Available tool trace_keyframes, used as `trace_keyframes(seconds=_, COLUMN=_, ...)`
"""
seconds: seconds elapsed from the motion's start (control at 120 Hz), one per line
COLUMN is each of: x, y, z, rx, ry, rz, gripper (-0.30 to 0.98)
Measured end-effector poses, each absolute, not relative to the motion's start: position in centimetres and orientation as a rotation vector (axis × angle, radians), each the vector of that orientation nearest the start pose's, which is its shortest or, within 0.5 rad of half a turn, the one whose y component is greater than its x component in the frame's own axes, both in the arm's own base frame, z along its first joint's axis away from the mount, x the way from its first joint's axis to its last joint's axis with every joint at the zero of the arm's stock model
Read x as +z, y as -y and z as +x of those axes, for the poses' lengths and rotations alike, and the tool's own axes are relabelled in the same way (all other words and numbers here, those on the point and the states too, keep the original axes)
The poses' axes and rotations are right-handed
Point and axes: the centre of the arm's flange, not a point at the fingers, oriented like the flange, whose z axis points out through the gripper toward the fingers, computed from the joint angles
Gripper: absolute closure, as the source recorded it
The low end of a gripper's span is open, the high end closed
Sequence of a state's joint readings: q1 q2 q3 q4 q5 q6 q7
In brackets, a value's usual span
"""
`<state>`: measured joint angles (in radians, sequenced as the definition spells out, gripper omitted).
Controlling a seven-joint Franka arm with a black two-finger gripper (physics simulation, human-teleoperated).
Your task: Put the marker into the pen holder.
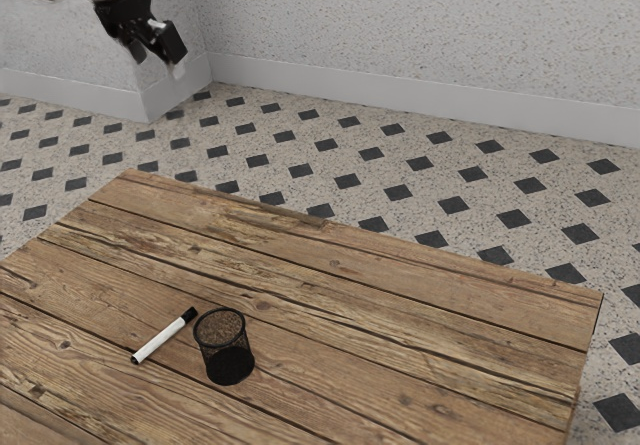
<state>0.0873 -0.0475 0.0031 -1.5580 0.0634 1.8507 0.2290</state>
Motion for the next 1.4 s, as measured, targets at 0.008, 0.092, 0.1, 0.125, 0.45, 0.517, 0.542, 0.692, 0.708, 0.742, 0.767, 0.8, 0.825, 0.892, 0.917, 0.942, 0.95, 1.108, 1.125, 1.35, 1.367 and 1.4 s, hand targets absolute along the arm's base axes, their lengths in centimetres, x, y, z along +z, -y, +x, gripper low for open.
trace_keyframes(seconds=0.008, x=68.7, y=-5.5, z=56.1, rx=-0.483, ry=-0.214, rz=-2.98, gripper=0.06)
trace_keyframes(seconds=0.092, x=68.4, y=-4.4, z=55.7, rx=-0.398, ry=-0.188, rz=-3.003, gripper=0.04)
trace_keyframes(seconds=0.1, x=68.2, y=-4.3, z=55.7, rx=-0.387, ry=-0.186, rz=-3.005, gripper=0.04)
trace_keyframes(seconds=0.125, x=67.4, y=-4.0, z=55.5, rx=-0.347, ry=-0.181, rz=-3.014, gripper=0.03)
trace_keyframes(seconds=0.45, x=42.7, y=-5.9, z=51.2, rx=0.424, ry=-0.01, rz=-3.062, gripper=0.01)
trace_keyframes(seconds=0.517, x=38.7, y=-6.7, z=50.0, rx=0.494, ry=0.027, rz=-3.058, gripper=0.01)
trace_keyframes(seconds=0.542, x=37.4, y=-7.0, z=49.9, rx=0.515, ry=0.04, rz=-3.057, gripper=0.0)
trace_keyframes(seconds=0.692, x=32.4, y=-6.7, z=49.8, rx=0.542, ry=0.049, rz=-3.059, gripper=0.0)
trace_keyframes(seconds=0.708, x=32.1, y=-6.4, z=49.9, rx=0.54, ry=0.042, rz=-3.059, gripper=0.0)
trace_keyframes(seconds=0.742, x=31.5, y=-5.9, z=49.9, rx=0.534, ry=0.029, rz=-3.059, gripper=0.0)
trace_keyframes(seconds=0.767, x=31.1, y=-5.6, z=49.9, rx=0.528, ry=0.025, rz=-3.061, gripper=0.0)
trace_keyframes(seconds=0.8, x=30.6, y=-5.7, z=50.0, rx=0.525, ry=0.032, rz=-3.066, gripper=0.0)
trace_keyframes(seconds=0.825, x=30.2, y=-5.8, z=50.0, rx=0.522, ry=0.042, rz=-3.071, gripper=0.0)
trace_keyframes(seconds=0.892, x=29.3, y=-6.3, z=50.0, rx=0.518, ry=0.069, rz=-3.082, gripper=0.0)
trace_keyframes(seconds=0.917, x=28.8, y=-6.3, z=49.9, rx=0.525, ry=0.076, rz=-3.087, gripper=0.0)
trace_keyframes(seconds=0.942, x=28.1, y=-6.3, z=49.9, rx=0.534, ry=0.081, rz=-3.091, gripper=0.0)
trace_keyframes(seconds=0.95, x=27.9, y=-6.3, z=49.9, rx=0.536, ry=0.083, rz=-3.092, gripper=0.0)
trace_keyframes(seconds=1.108, x=26.3, y=-6.9, z=50.5, rx=0.522, ry=0.096, rz=-3.111, gripper=0.0)
trace_keyframes(seconds=1.125, x=26.2, y=-7.0, z=50.6, rx=0.52, ry=0.096, rz=-3.112, gripper=0.0)
trace_keyframes(seconds=1.35, x=25.1, y=-8.3, z=52.0, rx=0.493, ry=0.074, rz=-3.123, gripper=0.0)
trace_keyframes(seconds=1.367, x=25.0, y=-8.3, z=52.1, rx=0.494, ry=0.069, rz=-3.123, gripper=0.0)
trace_keyframes(seconds=1.4, x=24.8, y=-8.3, z=52.2, rx=0.497, ry=0.06, rz=-3.123, gripper=0.0)
